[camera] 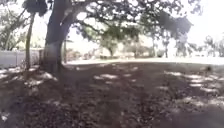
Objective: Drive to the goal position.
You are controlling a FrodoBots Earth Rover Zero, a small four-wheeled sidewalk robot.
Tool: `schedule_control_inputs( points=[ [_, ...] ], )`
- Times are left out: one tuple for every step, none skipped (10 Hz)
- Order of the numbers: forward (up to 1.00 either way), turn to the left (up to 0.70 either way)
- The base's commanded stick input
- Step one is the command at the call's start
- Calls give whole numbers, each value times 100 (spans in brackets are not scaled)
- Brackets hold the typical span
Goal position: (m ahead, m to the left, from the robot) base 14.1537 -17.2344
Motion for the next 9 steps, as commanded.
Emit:
schedule_control_inputs(
  points=[
    [70,0],
    [70,0],
    [70,0],
    [70,0],
    [70,0],
    [70,0],
    [70,0],
    [70,0],
    [70,0]
  ],
)
